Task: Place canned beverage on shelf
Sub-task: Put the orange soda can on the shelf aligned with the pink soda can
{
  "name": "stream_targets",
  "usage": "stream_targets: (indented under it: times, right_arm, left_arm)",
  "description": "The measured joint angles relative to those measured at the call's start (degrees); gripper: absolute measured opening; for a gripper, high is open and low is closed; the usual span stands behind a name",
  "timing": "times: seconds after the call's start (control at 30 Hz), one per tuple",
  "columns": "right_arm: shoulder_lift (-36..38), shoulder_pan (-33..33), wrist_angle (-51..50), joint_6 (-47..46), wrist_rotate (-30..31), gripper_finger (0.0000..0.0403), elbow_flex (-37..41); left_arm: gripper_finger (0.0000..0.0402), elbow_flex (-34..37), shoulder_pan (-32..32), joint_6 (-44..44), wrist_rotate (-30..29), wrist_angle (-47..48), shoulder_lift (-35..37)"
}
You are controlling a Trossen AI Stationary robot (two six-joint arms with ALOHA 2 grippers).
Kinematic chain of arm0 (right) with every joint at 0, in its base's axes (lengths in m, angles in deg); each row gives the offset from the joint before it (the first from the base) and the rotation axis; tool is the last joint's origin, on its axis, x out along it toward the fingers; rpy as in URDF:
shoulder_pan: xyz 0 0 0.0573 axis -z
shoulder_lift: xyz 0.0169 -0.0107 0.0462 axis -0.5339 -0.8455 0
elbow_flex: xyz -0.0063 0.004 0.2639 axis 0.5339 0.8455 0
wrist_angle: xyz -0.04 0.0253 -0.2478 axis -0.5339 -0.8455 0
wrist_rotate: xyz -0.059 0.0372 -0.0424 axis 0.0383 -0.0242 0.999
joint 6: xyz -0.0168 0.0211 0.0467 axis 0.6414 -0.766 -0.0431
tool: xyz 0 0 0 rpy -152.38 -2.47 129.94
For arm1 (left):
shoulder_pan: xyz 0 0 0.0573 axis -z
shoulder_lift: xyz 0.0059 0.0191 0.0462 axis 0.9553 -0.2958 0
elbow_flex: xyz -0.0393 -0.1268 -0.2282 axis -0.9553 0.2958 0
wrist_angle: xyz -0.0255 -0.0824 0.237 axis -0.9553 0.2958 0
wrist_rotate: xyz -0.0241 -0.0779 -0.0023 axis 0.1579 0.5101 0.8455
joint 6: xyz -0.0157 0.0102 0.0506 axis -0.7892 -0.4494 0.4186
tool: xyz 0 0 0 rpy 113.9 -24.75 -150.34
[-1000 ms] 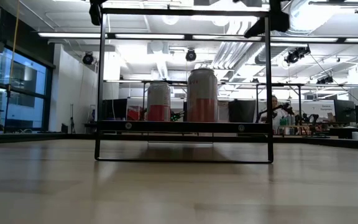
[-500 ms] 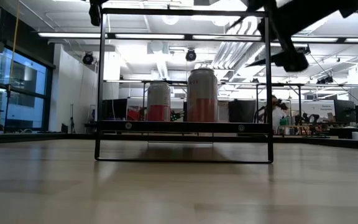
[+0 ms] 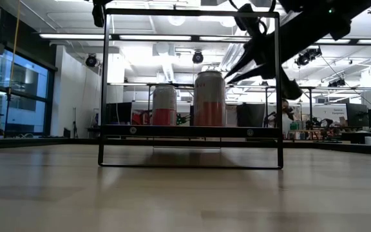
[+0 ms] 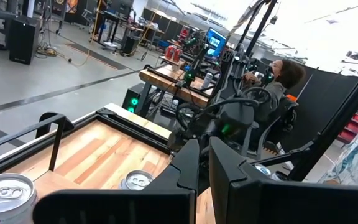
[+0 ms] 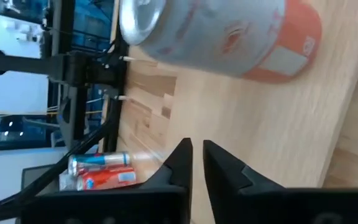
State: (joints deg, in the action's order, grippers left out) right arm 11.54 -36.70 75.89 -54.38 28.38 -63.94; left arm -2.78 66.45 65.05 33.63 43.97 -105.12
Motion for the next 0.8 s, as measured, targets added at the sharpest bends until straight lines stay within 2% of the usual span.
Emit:
stream_targets:
  times: [0.4,0.7,0.8]
  right_arm:
    - [-2.5,0.7,0.7,-2.8,0.1,0.0000,0.0]
    - [-8.1,3.2,9.5,-4.5,0.4,0.0000,0.0]
    - [-8.8,4.8,9.6,-4.5,0.8,0.0000,0.0]
  left_arm:
    - [0.0001,0.0,0.0,0.1,0.0,0.3,0.0]
    - [0.0001,0.0,0.0,0.1,0.0,0.4,-0.1]
    - [0.0001,0.0,0.0,0.1,0.0,0.4,-0.1]
